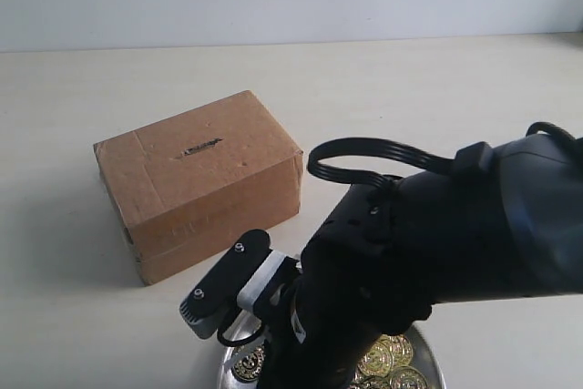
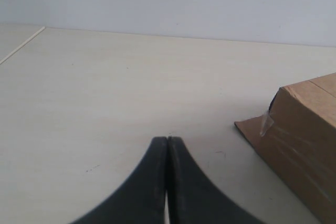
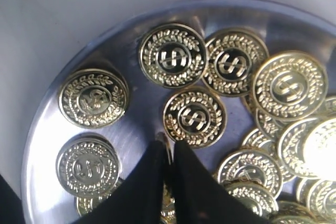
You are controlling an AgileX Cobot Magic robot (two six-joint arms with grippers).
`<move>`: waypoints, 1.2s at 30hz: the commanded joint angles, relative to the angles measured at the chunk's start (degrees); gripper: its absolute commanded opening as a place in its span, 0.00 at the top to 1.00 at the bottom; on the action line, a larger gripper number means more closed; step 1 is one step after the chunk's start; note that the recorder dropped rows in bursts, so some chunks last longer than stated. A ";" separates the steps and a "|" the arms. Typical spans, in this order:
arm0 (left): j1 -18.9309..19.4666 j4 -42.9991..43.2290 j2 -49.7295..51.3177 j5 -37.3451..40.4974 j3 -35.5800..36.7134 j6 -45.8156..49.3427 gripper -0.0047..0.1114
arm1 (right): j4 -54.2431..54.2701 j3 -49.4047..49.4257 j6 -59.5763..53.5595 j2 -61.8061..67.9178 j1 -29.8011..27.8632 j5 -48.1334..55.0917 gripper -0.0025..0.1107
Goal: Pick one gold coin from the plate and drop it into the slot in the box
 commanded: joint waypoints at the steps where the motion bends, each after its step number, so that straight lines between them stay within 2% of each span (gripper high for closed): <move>1: 0.25 -0.52 -0.30 -0.34 -0.01 -0.03 0.96 | -0.82 0.43 -0.60 -0.35 0.04 0.33 0.73; 3: 0.25 -0.52 -0.30 -0.34 -0.01 -0.03 0.96 | -0.82 0.43 -0.60 -0.35 0.04 0.33 0.53; 5: 0.25 -0.52 -0.30 -0.34 -0.01 -0.03 0.96 | -1.10 0.43 -0.60 -0.35 0.04 0.33 0.49; 10: 0.25 -0.52 -0.30 -0.34 -0.01 -0.03 0.96 | -7.64 0.43 1.13 -0.35 0.04 0.19 0.49; 18: 0.25 -0.52 -0.30 -0.34 -0.01 -0.03 0.96 | -7.64 0.43 0.86 -0.35 0.04 -2.87 0.49; 23: 0.25 -0.52 -0.30 -0.34 -0.01 -0.03 0.96 | -7.98 0.43 -6.70 -0.23 0.04 -2.01 0.49; 29: 0.25 -0.52 -0.30 -0.34 -0.01 -0.03 0.96 | -7.98 0.43 -7.23 -0.23 0.04 -1.33 0.49; 32: 0.25 -0.52 -0.30 -0.34 -0.01 -0.03 0.96 | -7.64 0.43 -12.03 -0.23 0.04 -1.66 0.49; 36: 0.25 -0.52 -0.30 -0.34 -0.01 -0.03 0.96 | -7.64 0.56 -13.66 -0.23 2.49 -2.86 0.49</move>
